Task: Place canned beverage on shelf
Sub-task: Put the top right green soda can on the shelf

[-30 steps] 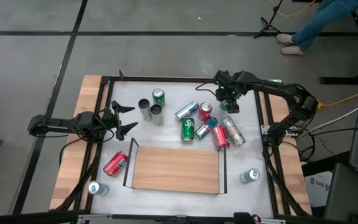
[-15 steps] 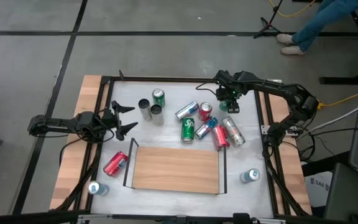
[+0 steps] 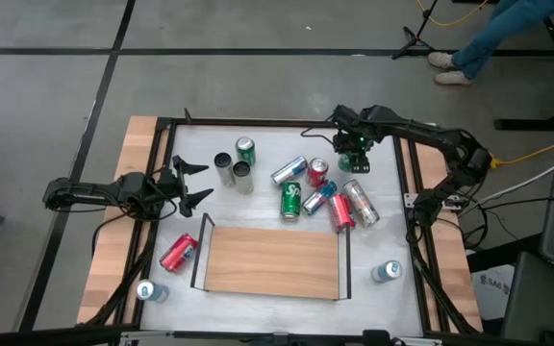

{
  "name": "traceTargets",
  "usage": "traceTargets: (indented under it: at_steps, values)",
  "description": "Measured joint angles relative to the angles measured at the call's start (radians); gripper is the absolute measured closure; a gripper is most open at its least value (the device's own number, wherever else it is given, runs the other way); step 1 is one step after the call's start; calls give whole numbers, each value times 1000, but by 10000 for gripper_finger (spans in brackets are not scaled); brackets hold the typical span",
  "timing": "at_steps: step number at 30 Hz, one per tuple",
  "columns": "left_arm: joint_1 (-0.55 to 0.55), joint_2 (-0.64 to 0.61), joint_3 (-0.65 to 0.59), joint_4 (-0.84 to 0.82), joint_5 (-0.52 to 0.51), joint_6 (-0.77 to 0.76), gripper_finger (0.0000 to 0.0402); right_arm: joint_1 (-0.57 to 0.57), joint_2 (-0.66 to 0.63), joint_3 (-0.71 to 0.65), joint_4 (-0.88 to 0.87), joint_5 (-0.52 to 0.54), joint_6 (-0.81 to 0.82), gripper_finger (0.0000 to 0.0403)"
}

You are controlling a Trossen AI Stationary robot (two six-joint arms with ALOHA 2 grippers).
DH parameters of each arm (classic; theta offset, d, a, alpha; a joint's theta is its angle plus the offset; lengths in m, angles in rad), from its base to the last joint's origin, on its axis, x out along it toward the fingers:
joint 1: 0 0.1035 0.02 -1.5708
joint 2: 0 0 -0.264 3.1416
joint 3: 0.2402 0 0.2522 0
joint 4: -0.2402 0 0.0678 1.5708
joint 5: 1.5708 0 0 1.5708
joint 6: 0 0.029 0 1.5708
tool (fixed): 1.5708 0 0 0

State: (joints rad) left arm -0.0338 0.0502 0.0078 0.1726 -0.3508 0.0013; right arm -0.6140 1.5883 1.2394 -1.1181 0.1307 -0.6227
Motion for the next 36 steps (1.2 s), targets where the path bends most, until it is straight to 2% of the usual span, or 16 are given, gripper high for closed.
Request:
traceTargets:
  at_steps: [6, 12, 25, 36]
  values:
    - [0, 0, 0, 0, 0, 0, 47, 16, 0, 104, -97, -17, 25, 110]
    - [0, 0, 0, 0, 0, 0, 47, 114, -2, 223, -170, -15, 47, 110]
    - [0, 0, 0, 0, 0, 0, 47, 425, -2, 503, -346, -10, 253, 110]
    - [0, 0, 0, 0, 0, 0, 47, 760, 0, 548, -342, -47, 570, 111]
